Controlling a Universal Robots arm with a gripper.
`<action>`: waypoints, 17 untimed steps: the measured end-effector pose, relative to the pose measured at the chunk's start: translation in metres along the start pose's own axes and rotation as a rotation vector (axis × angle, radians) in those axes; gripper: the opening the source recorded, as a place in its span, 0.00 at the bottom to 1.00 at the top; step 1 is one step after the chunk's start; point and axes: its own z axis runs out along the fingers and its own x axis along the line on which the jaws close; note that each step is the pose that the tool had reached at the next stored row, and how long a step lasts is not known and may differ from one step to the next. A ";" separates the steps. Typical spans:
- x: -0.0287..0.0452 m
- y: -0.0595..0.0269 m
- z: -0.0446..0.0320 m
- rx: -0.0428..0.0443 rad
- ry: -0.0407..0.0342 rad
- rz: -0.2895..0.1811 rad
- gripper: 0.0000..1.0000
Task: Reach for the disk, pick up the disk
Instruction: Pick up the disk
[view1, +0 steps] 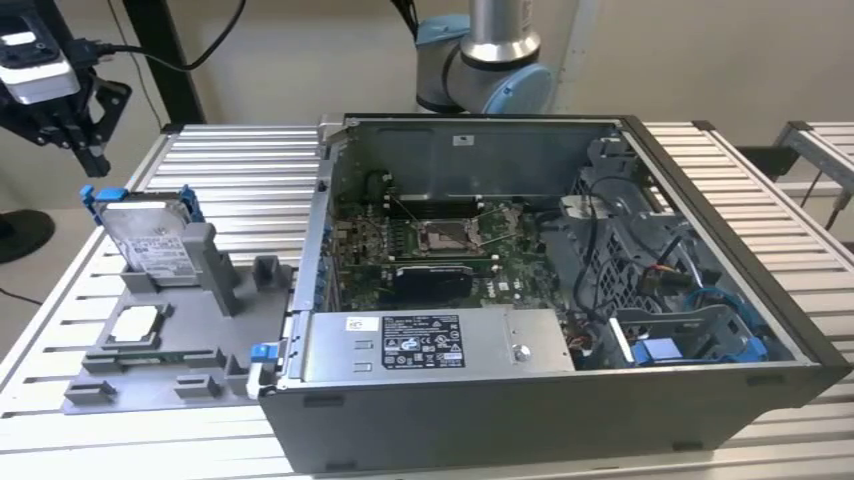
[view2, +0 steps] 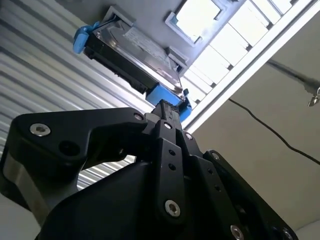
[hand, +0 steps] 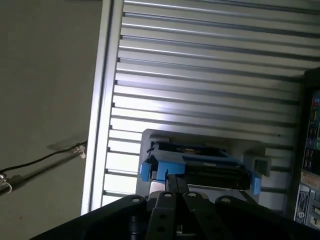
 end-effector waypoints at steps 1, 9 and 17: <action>0.0000 0.0000 0.0000 0.0000 0.0006 -0.017 0.00; 0.0002 0.0000 0.0000 -0.0001 0.0059 -0.156 0.00; 0.0005 0.0001 0.0000 0.0003 0.0114 -0.299 0.00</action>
